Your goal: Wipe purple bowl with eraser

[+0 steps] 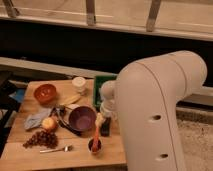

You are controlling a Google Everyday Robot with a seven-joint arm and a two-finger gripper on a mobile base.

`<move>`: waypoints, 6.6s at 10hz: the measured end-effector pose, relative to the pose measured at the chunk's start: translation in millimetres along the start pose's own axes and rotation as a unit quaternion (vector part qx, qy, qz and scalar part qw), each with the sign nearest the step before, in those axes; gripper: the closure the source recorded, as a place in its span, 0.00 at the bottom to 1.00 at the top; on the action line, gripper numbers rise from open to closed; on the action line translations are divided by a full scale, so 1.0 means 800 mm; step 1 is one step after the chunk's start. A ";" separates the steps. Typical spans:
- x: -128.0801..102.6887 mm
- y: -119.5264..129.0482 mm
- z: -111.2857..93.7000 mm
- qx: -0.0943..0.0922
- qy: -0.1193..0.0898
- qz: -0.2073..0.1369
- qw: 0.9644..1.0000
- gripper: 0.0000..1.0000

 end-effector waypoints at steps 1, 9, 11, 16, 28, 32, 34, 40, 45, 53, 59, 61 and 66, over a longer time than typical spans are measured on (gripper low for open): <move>-0.003 0.003 0.002 0.001 -0.001 -0.001 1.000 0.30; -0.005 0.003 0.013 -0.014 0.001 0.005 1.000 0.88; -0.003 0.001 0.006 -0.030 -0.013 0.006 0.999 0.88; -0.001 -0.004 -0.035 -0.053 -0.067 0.009 0.996 0.88; -0.074 0.027 -0.182 -0.071 -0.197 -0.075 0.975 0.88; -0.081 0.037 -0.181 -0.075 -0.195 -0.082 0.974 0.88; -0.079 0.037 -0.177 -0.079 -0.191 -0.090 0.974 0.88; -0.082 0.141 -0.133 -0.111 -0.183 -0.153 0.965 0.88; -0.108 0.164 -0.120 -0.125 -0.185 -0.177 0.959 0.88; -0.126 0.140 -0.088 -0.122 -0.171 -0.155 0.965 0.88; -0.123 0.185 -0.082 -0.140 -0.179 -0.179 0.957 0.88; -0.109 0.195 -0.070 -0.145 -0.167 -0.186 0.957 0.88; -0.107 0.137 -0.076 -0.113 -0.167 -0.155 0.967 0.88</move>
